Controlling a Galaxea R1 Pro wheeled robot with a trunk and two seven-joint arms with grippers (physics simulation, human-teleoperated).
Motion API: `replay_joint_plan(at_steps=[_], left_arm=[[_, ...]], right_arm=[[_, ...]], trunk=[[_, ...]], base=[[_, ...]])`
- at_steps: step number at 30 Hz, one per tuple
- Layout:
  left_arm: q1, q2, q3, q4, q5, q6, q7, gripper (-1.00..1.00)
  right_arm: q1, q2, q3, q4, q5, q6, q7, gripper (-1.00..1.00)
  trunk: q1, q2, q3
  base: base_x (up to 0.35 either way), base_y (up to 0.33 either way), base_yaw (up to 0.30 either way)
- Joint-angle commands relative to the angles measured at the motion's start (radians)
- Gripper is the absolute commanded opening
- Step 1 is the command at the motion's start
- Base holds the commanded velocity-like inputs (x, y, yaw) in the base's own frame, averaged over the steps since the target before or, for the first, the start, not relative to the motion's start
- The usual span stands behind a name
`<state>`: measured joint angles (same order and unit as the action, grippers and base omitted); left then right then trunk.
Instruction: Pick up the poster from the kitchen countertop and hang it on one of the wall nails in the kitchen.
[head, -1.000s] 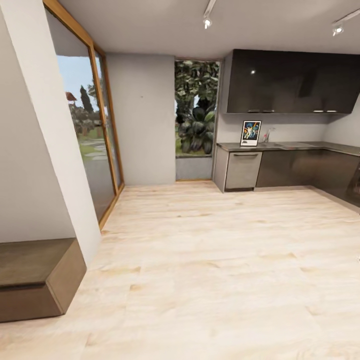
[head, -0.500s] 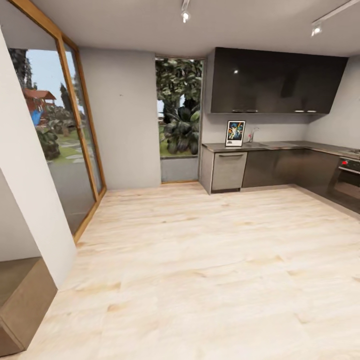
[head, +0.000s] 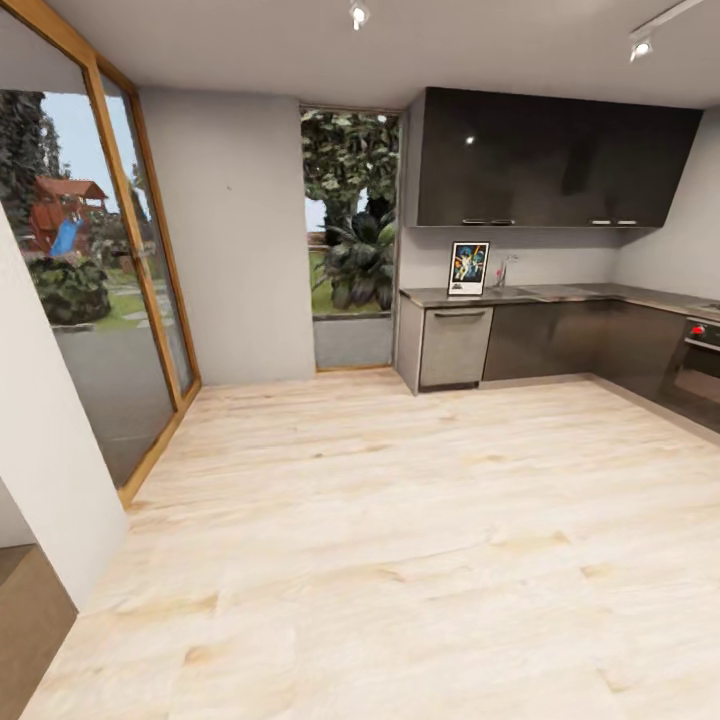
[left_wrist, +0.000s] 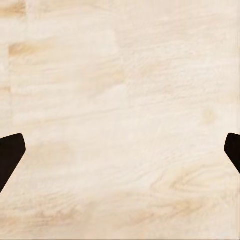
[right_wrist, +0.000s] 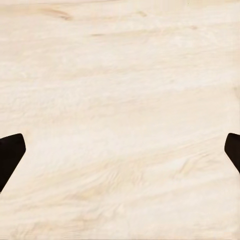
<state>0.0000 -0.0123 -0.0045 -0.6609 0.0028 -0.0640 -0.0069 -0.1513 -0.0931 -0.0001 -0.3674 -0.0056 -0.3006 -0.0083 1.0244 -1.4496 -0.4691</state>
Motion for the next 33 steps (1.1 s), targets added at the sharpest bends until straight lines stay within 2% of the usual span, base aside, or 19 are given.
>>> replay_joint_plan(at_steps=[1, 33], left_arm=[[0.000, 0.000, 0.000, -0.001, 0.000, -0.002, -0.001, 1.00], [0.000, 0.000, 0.000, -0.002, 0.000, -0.002, -0.001, 1.00]], right_arm=[[-0.001, 0.000, 0.000, 0.001, -0.001, -0.003, -0.001, 1.00], [-0.001, 0.001, 0.000, 0.001, -0.001, -0.003, -0.001, 1.00]], trunk=[[0.001, 0.000, -0.001], [0.001, 0.000, -0.001]], base=[[0.331, -0.143, 0.000], [0.322, -0.159, 0.000]])
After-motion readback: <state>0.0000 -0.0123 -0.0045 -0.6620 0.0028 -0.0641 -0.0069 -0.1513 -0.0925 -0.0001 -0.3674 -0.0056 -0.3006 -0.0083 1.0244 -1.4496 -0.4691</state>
